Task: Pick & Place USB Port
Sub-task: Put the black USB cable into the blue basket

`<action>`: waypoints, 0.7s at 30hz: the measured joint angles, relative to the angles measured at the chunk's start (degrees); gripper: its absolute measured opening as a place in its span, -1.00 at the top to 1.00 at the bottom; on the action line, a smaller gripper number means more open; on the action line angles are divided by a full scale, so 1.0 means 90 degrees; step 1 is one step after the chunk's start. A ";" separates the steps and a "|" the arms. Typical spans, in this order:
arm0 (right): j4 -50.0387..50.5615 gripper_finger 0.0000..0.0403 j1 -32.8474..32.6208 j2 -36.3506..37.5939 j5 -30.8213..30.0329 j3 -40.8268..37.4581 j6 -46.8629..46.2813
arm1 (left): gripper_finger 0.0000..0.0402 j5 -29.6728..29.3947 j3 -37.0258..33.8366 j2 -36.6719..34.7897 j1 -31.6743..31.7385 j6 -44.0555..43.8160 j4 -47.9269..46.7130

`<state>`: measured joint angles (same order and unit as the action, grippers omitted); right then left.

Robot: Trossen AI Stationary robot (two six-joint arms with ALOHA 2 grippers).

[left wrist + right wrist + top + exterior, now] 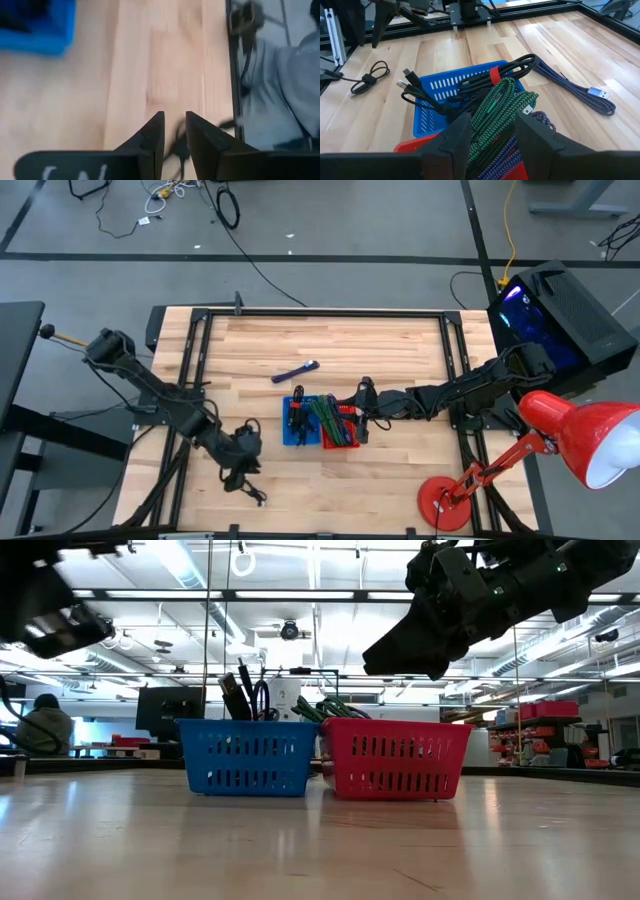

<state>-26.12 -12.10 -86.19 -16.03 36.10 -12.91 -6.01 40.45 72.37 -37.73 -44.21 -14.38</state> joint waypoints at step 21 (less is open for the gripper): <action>-0.0142 0.23 0.0005 0.0000 0.0000 0.0000 -0.0371 | 0.65 0.0127 -0.0002 0.1504 -0.1225 -0.0686 0.0807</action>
<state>-27.40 -12.05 -86.19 -16.03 36.10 -16.25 -4.86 40.42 85.91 -48.75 -50.39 -7.11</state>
